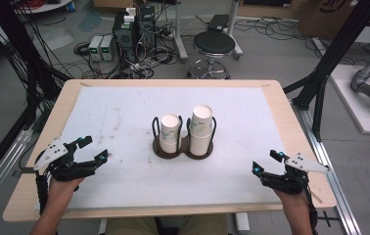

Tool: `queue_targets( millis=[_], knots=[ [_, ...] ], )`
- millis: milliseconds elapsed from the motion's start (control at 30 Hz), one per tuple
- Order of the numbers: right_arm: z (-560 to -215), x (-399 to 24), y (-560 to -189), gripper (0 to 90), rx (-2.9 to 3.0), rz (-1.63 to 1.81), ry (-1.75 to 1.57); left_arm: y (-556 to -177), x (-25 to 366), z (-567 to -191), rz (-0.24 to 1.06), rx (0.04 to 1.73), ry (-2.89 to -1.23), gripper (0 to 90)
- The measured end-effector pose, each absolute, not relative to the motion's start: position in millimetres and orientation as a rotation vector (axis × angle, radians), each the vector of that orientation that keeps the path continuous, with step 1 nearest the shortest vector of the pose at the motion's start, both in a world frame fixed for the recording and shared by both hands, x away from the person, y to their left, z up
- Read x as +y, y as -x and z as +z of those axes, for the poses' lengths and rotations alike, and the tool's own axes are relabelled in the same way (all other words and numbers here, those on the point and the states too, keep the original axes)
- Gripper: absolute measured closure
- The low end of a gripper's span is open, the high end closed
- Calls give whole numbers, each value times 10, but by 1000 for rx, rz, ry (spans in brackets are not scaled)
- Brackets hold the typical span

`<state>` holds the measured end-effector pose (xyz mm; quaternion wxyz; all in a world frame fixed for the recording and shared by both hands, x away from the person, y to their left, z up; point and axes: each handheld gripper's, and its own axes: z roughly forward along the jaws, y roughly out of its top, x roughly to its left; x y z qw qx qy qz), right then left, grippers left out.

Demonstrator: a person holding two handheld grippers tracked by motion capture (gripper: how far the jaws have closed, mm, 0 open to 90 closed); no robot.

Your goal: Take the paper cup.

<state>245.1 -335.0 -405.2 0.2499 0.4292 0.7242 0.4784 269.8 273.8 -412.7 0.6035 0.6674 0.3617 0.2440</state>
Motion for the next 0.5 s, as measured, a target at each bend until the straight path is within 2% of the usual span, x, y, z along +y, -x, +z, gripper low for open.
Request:
queue_targets(
  millis=[500],
  knots=[
    [-4073, -3393, -2448, 192, 1973, 1323, -1179, -2721, 2685, -4087, 554, 807, -1568, 163]
  ],
)
